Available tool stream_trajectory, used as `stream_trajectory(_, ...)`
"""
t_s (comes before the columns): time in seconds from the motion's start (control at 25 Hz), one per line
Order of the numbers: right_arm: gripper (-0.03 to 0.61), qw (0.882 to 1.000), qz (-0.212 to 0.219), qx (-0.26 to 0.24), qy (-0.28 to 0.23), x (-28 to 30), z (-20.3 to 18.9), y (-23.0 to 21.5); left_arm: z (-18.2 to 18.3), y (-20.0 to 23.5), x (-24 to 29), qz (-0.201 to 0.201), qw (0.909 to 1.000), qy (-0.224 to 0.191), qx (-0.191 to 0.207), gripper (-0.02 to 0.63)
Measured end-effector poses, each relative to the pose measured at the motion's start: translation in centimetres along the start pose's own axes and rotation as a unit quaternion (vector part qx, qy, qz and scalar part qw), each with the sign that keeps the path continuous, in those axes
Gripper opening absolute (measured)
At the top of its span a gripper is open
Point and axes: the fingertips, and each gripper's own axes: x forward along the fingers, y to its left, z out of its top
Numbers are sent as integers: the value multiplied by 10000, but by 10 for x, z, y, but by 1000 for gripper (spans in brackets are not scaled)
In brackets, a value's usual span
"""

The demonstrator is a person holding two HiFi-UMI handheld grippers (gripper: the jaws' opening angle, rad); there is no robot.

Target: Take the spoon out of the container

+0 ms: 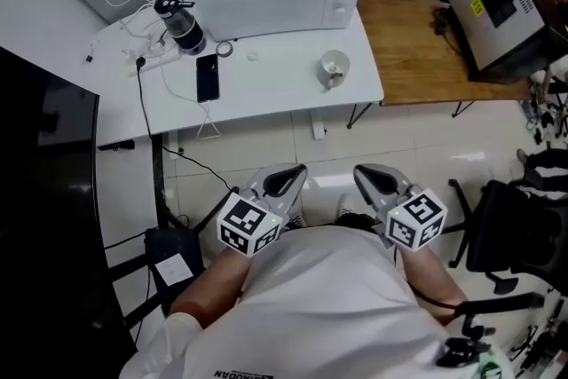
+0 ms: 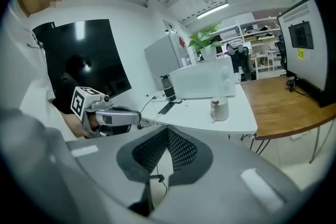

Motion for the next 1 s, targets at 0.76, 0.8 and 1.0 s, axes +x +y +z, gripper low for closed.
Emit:
stream_trajectory(0.76,6,9998,152,-83,39,33,39,-61,26,47,56,164,9999,-15,36,5)
stream_trajectory(0.8,6,9998,201,-87,36,36,44,-70,31,51,63,209,9998,-15,76,5)
stream_trajectory(1.0,6,9985,524,-130,71,47,71,-113,58,76,102,564,9983,-3,160,5)
